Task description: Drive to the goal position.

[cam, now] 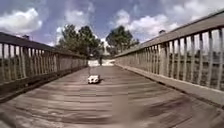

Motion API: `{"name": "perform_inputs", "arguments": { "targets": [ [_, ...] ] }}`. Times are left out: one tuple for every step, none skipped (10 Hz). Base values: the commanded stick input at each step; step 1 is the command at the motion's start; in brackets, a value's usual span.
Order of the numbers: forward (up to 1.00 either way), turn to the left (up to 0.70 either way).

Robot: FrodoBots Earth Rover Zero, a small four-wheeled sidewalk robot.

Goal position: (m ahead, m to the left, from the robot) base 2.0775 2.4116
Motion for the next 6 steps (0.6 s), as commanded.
{"name": "perform_inputs", "arguments": {
  "targets": [
    [0.85, 0.0],
    [0.85, 0.0],
    [0.85, 0.0],
    [0.85, 0.0],
    [0.85, 0.0],
    [0.85, 0.0]
  ]
}}
